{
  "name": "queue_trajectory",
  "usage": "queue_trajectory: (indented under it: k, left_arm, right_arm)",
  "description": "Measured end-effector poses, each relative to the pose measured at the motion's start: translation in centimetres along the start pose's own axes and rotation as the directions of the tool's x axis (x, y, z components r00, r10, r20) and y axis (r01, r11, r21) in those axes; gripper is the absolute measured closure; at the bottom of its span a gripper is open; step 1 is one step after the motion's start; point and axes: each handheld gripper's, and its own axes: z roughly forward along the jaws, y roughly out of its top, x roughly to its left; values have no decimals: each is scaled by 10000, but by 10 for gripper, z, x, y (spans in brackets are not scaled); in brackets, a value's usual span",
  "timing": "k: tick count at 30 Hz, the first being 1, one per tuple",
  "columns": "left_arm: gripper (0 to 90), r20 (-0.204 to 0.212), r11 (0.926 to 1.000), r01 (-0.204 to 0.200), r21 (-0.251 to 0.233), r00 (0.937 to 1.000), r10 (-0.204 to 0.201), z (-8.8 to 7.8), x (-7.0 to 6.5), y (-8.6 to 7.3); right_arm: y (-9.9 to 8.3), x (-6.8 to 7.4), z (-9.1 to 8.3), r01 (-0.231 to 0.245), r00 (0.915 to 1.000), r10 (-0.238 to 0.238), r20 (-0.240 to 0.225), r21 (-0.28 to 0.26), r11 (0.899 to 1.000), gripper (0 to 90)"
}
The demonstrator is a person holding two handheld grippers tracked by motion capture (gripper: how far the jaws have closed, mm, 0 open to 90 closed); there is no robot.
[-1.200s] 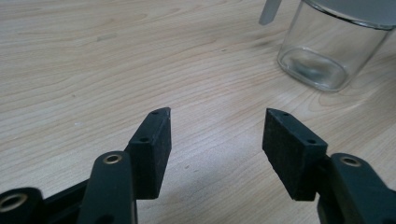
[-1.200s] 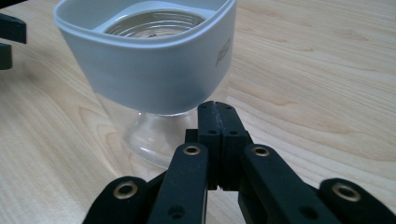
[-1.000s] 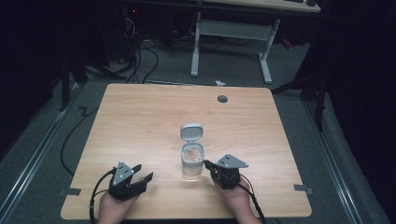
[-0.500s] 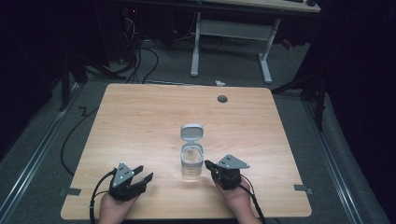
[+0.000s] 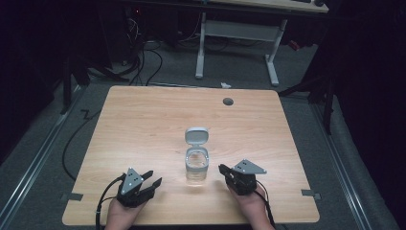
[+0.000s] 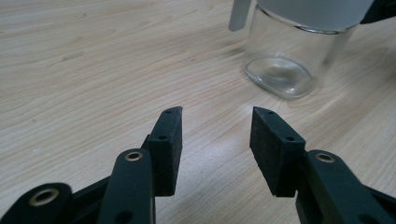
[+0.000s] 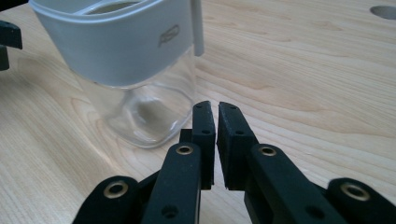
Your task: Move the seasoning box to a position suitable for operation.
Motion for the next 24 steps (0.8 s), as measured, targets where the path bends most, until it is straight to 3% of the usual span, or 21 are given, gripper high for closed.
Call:
queue_trajectory:
  k: [4, 11, 13, 21, 24]
  left_arm:
    - [540, 283, 9998, 181, 78, 9994, -183, 1, -10, 0]
    - [535, 963, 9979, -278, 581, 9951, 221, 14, -41, -18]
    - [548, 1001, 9963, -499, 693, 9941, 428, 19, -47, -22]
    - [584, 1117, 9949, -367, 943, 9934, 261, 34, -63, -33]
    - [616, 1116, 9946, -304, 989, 9936, 193, 38, -65, -36]
  right_arm:
    - [-4, -4, -4, -60, 9999, 61, 92, -115, 9999, 843]
    - [-11, -10, -9, -321, 9991, 324, 279, -105, 9994, 837]
    - [-11, -13, -9, -442, 9983, 446, 368, -123, 9989, 840]
    - [-9, -18, -11, -845, 9930, 860, 808, -224, 9962, 852]
    - [-7, -19, -12, -791, 9942, 808, 709, -263, 9965, 854]
